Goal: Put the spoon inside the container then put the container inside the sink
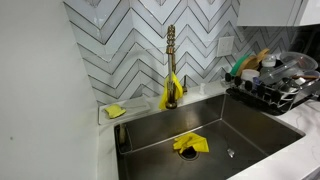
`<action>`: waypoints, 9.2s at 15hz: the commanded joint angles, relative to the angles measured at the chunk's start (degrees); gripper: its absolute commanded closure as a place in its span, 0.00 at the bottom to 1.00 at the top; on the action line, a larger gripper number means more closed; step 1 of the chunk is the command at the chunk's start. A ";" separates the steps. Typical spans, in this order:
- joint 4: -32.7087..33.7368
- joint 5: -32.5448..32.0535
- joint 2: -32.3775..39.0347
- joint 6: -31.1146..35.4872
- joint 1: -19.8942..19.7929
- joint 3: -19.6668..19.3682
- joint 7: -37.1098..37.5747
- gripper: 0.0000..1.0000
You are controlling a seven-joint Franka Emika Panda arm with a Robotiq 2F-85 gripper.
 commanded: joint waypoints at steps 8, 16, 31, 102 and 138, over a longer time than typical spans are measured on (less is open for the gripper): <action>-1.58 -1.43 -4.31 0.38 -0.29 -0.07 2.39 0.99; -4.70 -10.60 -12.02 -10.80 0.84 -1.25 6.24 0.99; -5.13 -22.15 -4.52 -22.46 0.77 -1.28 4.75 0.99; -4.99 -14.49 -25.56 -50.03 15.66 12.80 -13.97 0.98; 4.88 -11.93 -18.18 -47.96 23.76 20.68 -25.64 0.93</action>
